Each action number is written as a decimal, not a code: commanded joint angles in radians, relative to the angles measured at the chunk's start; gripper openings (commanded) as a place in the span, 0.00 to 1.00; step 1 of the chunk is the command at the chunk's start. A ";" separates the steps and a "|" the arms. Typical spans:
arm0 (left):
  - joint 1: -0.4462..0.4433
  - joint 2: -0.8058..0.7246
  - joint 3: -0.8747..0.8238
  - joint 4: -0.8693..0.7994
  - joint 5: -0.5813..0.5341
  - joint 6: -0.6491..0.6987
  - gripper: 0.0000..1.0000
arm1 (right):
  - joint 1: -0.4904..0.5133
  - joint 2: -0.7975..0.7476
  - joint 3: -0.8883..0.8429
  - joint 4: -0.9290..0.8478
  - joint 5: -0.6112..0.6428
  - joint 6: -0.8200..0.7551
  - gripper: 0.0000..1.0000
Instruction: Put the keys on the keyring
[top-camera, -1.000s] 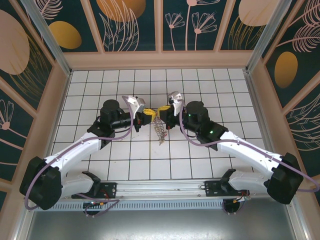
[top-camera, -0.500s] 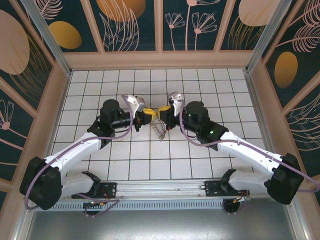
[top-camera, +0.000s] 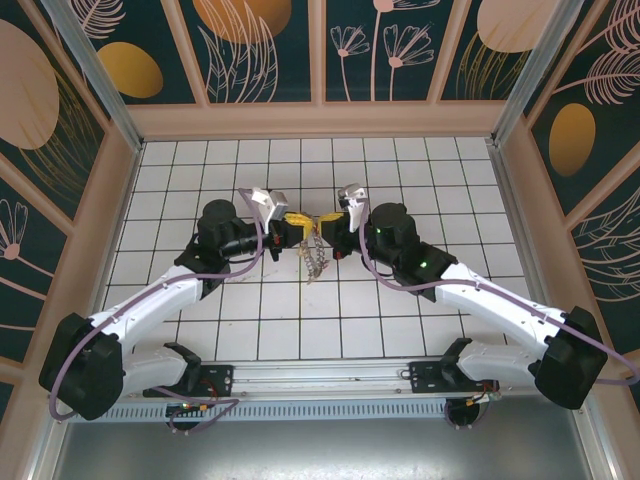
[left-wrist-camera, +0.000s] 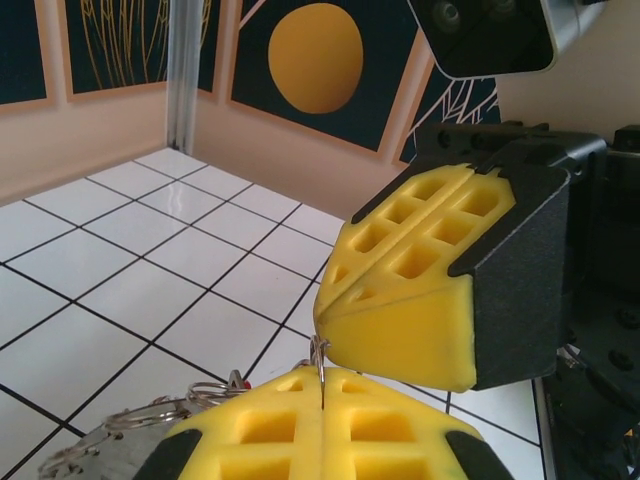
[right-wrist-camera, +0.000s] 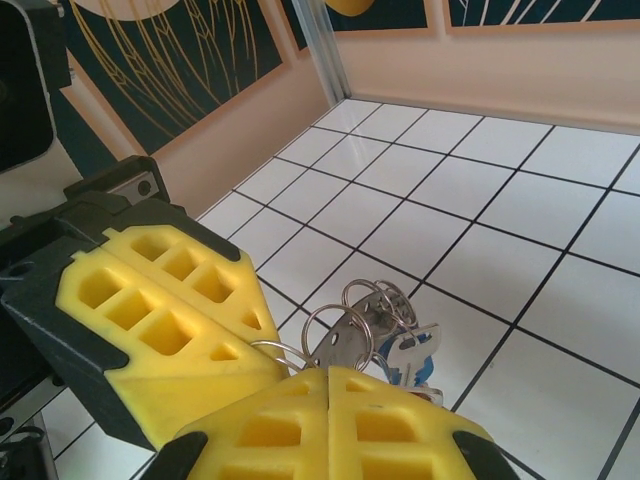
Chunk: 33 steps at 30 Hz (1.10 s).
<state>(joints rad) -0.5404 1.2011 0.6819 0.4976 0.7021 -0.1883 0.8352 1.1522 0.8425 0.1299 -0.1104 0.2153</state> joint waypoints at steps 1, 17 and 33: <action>-0.004 -0.033 -0.008 0.197 0.056 -0.033 0.00 | -0.025 -0.010 0.019 -0.059 -0.018 0.024 0.00; -0.003 -0.033 -0.058 0.320 0.093 -0.026 0.00 | -0.167 -0.128 0.043 -0.113 -0.288 -0.081 0.23; -0.012 0.026 -0.015 0.377 0.319 0.078 0.00 | -0.158 -0.124 0.140 -0.344 -0.514 -0.869 0.41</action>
<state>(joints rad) -0.5430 1.2263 0.6262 0.7849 0.9512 -0.1501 0.6750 1.0145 0.9352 -0.1635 -0.5671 -0.5201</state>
